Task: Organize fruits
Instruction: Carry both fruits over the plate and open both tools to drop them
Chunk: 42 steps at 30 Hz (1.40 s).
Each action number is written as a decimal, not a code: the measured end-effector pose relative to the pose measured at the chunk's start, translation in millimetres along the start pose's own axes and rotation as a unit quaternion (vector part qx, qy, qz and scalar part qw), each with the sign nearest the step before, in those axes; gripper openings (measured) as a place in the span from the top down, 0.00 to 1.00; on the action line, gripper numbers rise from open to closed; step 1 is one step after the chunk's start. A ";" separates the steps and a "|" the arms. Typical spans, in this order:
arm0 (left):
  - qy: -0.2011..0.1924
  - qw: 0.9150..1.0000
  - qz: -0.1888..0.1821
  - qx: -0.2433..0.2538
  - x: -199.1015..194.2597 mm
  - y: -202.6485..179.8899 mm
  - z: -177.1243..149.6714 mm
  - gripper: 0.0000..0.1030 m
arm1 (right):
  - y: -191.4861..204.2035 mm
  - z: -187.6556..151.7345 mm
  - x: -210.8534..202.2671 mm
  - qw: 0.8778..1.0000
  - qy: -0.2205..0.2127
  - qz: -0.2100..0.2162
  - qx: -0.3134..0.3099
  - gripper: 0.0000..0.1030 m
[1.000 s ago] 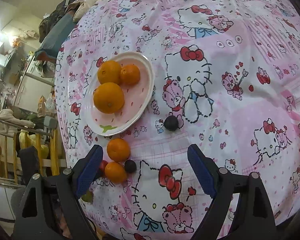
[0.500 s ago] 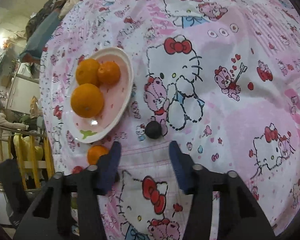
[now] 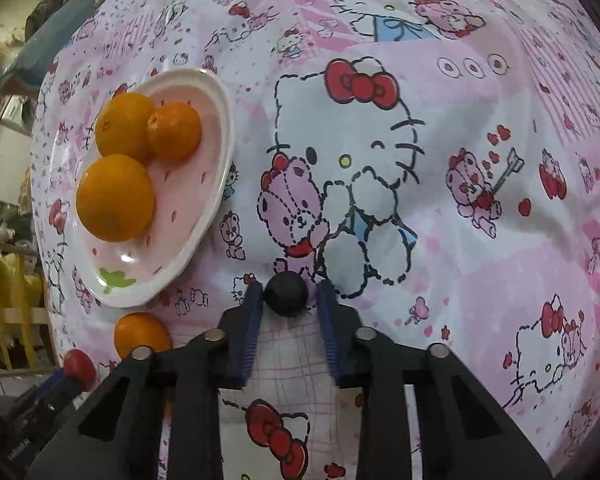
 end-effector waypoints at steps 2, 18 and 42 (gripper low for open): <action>-0.001 1.000 0.001 -0.003 -0.9 1.7 -0.3 0.78 | -0.2 0.1 -1.5 1.000 -0.004 0.002 -0.001 0.77; -0.022 1.000 0.012 0.000 -19.4 5.1 14.1 0.78 | -0.5 -0.5 -49.3 0.996 -0.056 0.069 0.007 0.77; -0.044 0.999 0.007 0.021 -20.7 -17.2 151.5 0.88 | 57.8 103.9 -53.0 0.989 -0.065 0.119 -0.062 0.77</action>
Point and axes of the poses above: each gripper's, at about its wrist camera, not at the fingertips, and x roughly the way its jaws point, y to its left, z to its top, the point moved 9 cm from there along x, roughly the way its jaws point, and after that the axes turned 8 degrees about y, right-handed, at the moved point
